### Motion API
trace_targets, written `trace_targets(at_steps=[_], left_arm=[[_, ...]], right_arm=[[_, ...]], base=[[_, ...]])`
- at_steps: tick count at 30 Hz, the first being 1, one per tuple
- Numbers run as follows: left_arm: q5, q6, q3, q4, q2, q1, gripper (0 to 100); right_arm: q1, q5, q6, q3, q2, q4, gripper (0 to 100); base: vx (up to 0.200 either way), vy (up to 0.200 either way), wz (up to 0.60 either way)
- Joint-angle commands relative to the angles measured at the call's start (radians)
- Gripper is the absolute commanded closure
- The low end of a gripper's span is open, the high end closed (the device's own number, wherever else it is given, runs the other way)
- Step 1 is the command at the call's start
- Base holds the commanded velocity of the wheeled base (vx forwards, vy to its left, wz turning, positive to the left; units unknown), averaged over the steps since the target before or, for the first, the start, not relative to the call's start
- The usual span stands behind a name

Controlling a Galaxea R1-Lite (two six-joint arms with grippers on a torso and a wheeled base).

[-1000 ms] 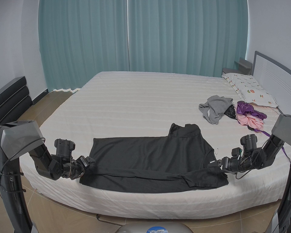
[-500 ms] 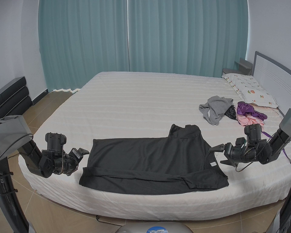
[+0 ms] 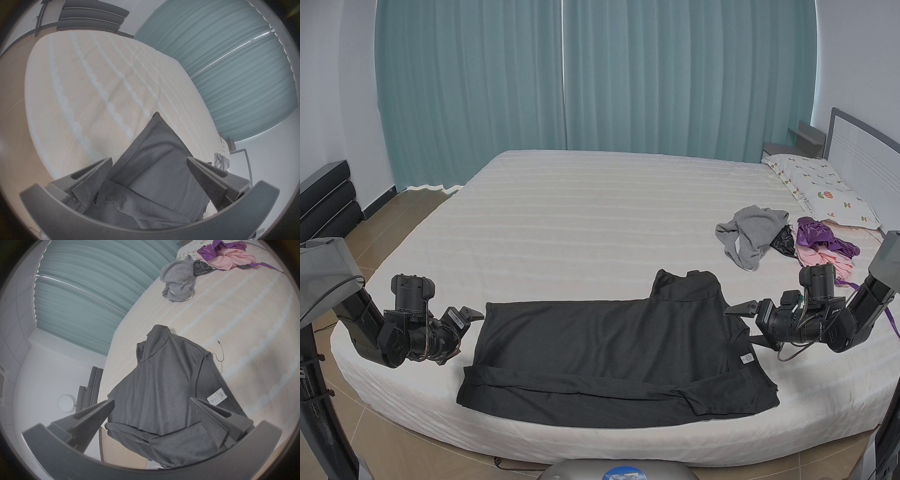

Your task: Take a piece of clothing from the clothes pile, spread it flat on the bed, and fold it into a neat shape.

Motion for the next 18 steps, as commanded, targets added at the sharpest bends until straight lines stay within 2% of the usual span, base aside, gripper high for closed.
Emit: trace_targets(at_steps=[1, 13, 18], left_arm=[[0.000, -0.002, 0.010, 0.001, -0.001, -0.007, 0], [0.002, -0.008, 0.048, 0.000, -0.024, -0.043, 0], [0.005, -0.006, 0.053, 0.001, -0.025, -0.059, 0]], right_arm=[[0.001, 0.001, 0.000, 0.020, 0.017, -0.012, 0], [0.004, 0.002, -0.006, 0.038, 0.017, -0.015, 0], [0.005, 0.005, -0.009, 0.044, 0.011, -0.015, 0]], base=[[0.000, 0.000, 0.00], [0.000, 0.000, 0.00], [0.000, -0.200, 0.00]])
